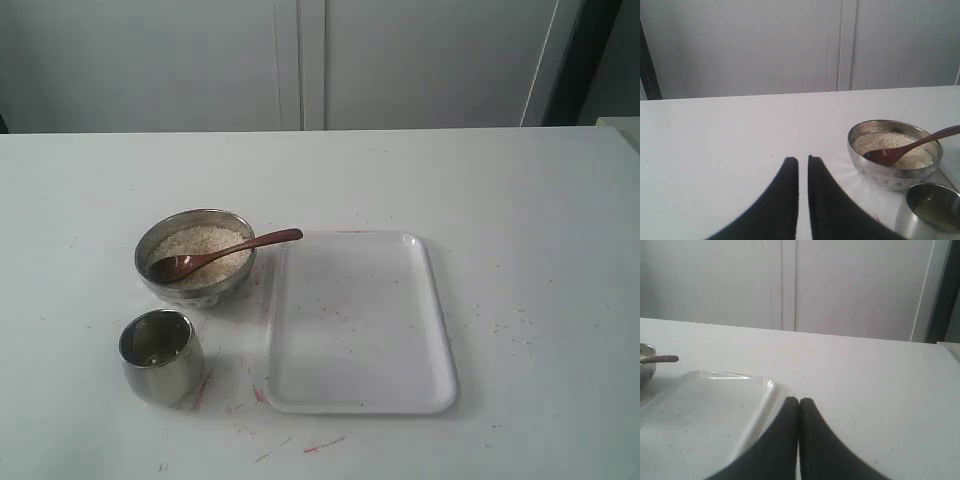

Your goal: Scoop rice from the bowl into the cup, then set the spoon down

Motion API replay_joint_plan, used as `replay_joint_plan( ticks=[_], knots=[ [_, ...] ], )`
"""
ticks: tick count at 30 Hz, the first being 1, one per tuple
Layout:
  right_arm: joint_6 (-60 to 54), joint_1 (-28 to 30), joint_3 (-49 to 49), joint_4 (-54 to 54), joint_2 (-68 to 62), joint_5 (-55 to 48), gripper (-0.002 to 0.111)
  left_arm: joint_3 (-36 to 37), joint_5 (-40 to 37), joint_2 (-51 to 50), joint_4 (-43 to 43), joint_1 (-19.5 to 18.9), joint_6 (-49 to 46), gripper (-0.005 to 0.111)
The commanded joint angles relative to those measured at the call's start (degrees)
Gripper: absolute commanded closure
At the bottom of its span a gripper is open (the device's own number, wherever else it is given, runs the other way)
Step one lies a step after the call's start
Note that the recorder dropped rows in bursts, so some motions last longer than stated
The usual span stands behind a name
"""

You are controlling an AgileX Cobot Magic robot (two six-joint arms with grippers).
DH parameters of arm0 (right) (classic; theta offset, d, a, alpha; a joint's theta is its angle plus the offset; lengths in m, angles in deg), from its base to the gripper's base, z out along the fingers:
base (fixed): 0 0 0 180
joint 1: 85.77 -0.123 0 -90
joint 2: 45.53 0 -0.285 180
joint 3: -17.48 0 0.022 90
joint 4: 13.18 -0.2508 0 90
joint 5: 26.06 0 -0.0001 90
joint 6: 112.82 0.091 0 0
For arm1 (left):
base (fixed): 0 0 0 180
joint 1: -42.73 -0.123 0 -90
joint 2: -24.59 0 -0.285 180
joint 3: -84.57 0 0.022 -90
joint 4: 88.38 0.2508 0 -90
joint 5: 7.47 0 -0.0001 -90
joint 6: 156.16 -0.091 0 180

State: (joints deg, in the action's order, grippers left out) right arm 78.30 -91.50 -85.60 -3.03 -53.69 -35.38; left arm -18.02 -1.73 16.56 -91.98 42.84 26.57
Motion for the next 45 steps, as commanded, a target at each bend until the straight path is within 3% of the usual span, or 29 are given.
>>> replay_joint_plan(
  ticks=[1,38,45],
  knots=[
    [0.1,-0.2,0.3,0.2,0.4,0.1,0.108,-0.2,0.3,0.2,-0.2,0.0,0.1,0.092],
    [0.2,-0.2,0.3,0.2,0.4,0.8,0.108,-0.2,0.3,0.2,-0.2,0.0,0.1,0.092],
    [6.1,-0.2,0.3,-0.1,0.4,7.5,0.108,-0.2,0.3,0.2,-0.2,0.0,0.1,0.092]
  ],
)
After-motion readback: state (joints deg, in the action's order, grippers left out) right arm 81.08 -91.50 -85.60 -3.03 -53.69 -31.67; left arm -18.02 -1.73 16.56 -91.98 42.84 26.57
